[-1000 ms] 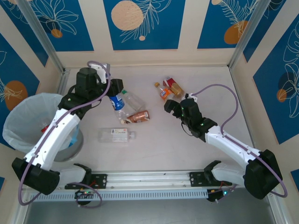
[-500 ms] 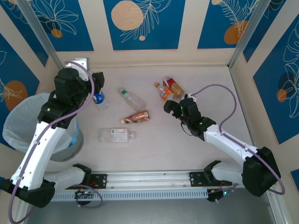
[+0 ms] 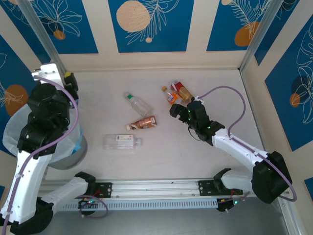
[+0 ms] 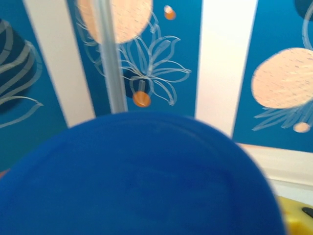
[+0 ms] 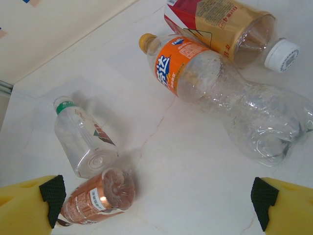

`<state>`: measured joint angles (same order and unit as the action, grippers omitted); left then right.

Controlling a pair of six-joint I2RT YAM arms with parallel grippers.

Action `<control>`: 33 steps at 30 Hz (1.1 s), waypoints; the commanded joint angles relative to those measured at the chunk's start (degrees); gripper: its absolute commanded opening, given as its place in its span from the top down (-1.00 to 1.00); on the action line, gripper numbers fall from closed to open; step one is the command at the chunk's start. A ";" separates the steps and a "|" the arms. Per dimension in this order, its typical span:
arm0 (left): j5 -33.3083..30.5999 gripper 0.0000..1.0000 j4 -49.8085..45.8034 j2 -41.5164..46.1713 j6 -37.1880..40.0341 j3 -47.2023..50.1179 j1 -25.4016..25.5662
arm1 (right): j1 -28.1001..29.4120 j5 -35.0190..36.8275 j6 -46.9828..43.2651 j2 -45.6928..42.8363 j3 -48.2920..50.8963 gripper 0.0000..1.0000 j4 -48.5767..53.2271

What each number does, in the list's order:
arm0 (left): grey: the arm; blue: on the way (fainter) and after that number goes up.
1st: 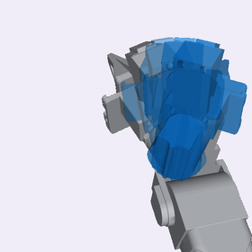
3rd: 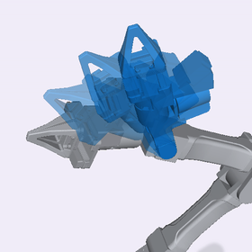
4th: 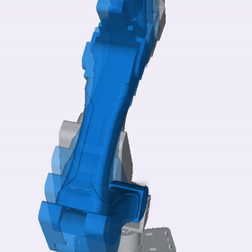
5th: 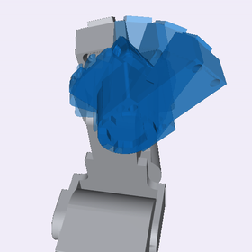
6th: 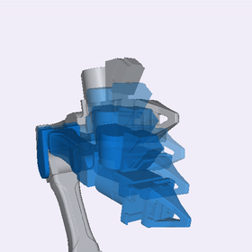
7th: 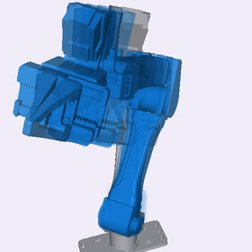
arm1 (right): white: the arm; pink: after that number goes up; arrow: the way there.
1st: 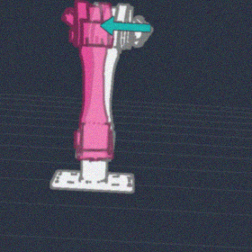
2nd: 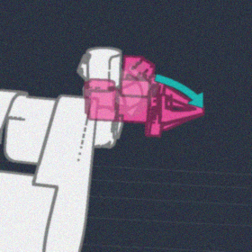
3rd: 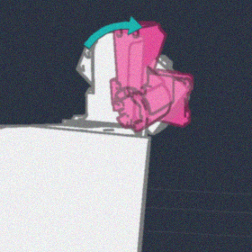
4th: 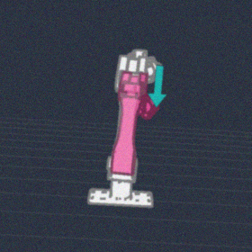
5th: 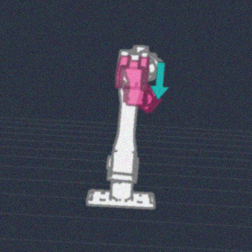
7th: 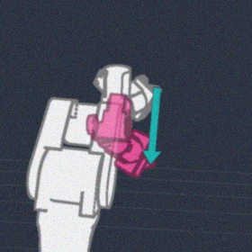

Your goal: Put the plastic bottles in the bin

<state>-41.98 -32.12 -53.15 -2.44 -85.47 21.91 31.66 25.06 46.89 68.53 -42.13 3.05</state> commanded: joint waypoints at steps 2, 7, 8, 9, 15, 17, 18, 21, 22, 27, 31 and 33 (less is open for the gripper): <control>-10.52 -0.12 4.40 0.89 5.28 -0.83 -0.98 | -0.28 -1.00 -0.72 0.37 -1.56 -0.99 -1.40; -12.91 -0.11 7.95 2.99 6.15 1.94 -2.84 | -0.11 -6.08 -5.28 -0.90 -0.04 -0.99 -6.35; -12.85 -0.11 7.91 3.25 5.59 2.27 -3.59 | -0.03 -7.17 -6.55 -1.37 0.19 -0.99 -6.95; -12.63 -0.11 7.81 3.39 5.02 2.62 -4.22 | 0.06 -7.65 -7.40 -1.75 0.21 -0.99 -7.11; -11.94 -0.11 1.57 1.55 -1.21 2.80 -11.74 | 0.33 -7.73 -9.54 -3.08 -0.23 -0.99 -5.17; -9.96 -0.10 -1.42 0.87 -3.99 2.55 -14.89 | 0.42 -7.48 -9.54 -3.60 0.02 -0.99 -5.07; -8.98 -0.10 -2.31 0.83 -4.98 2.69 -16.01 | 0.46 -7.43 -9.54 -3.83 0.09 -0.99 -5.00; -5.80 -0.10 -3.70 0.85 -7.04 4.04 -18.05 | 0.52 -6.85 -9.86 -4.28 0.29 -0.99 -4.46; -5.60 -0.11 -4.56 0.59 -7.58 4.41 -18.59 | 0.51 -6.56 -9.98 -4.39 0.38 -0.99 -4.32; -2.26 -0.11 -10.85 -1.58 -11.41 4.93 -22.37 | 0.51 -5.82 -10.50 -4.37 0.38 -0.99 -3.61; 4.06 -0.11 -14.00 -1.00 -15.49 7.73 -25.37 | 0.60 -5.39 -10.73 -4.37 0.29 -0.99 -3.05; 5.37 -0.13 -16.10 -0.83 -17.33 8.84 -26.99 | 0.60 -5.42 -10.93 -4.37 0.21 -0.99 -2.97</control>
<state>-40.91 -43.70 -54.83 -15.33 -77.80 -3.01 31.90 18.39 37.39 65.34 -42.11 -0.38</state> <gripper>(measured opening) 0.569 0.995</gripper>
